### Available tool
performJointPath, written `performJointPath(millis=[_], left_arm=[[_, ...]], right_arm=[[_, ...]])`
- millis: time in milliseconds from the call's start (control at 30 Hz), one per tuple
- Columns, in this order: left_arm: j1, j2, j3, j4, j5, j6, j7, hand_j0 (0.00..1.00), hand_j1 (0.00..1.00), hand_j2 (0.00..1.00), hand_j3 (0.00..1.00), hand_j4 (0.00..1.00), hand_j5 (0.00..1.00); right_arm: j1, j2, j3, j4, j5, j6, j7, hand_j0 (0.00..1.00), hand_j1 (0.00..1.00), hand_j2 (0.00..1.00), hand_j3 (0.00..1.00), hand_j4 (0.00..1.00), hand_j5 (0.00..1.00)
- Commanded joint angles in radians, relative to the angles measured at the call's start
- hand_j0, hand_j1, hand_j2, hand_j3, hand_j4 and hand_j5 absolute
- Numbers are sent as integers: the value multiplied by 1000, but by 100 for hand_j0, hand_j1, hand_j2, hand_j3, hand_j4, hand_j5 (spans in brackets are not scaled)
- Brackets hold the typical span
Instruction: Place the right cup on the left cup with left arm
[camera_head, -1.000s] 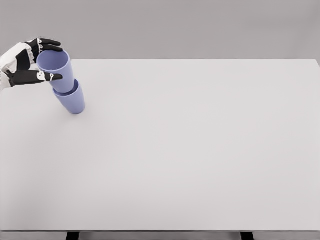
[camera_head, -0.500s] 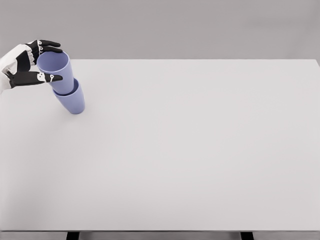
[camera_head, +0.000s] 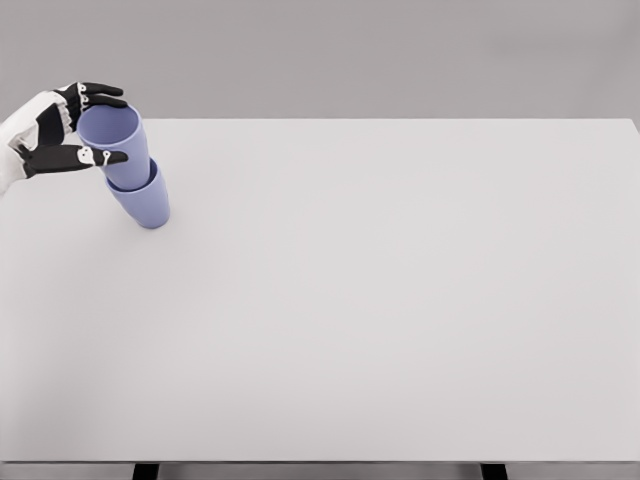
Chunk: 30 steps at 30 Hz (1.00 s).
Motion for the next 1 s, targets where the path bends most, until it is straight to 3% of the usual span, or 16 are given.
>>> performJointPath(millis=[0, 100, 300, 700, 767, 967], left_arm=[[0, -4, 0, 1, 3, 0, 0, 72, 72, 72, 72, 72, 72], [0, -4, 0, 1, 2, -1, 0, 74, 74, 74, 74, 74, 74], [0, -4, 0, -1, -1, -7, 0, 90, 90, 90, 90, 90, 90], [0, -1, 1, -2, -1, -9, 0, 91, 91, 91, 91, 91, 91], [2, 4, 1, -8, -4, -12, 0, 99, 99, 99, 99, 99, 99], [2, 13, 6, -16, -15, 0, -3, 100, 100, 100, 100, 100, 100]], right_arm=[[0, 0, 0, 0, 0, 0, 0, 100, 100, 100, 100, 100, 100], [0, 0, 0, 0, 0, 0, 0, 100, 100, 100, 100, 100, 100], [-2, 0, 0, 0, 0, 0, 0, 100, 100, 100, 100, 100, 100], [0, 0, 0, 0, 0, 0, 0, 100, 100, 100, 100, 100, 100], [0, 0, 0, 0, 0, 0, 0, 100, 100, 100, 100, 100, 100], [0, 0, 0, 0, 0, 0, 0, 100, 100, 100, 100, 100, 100]])
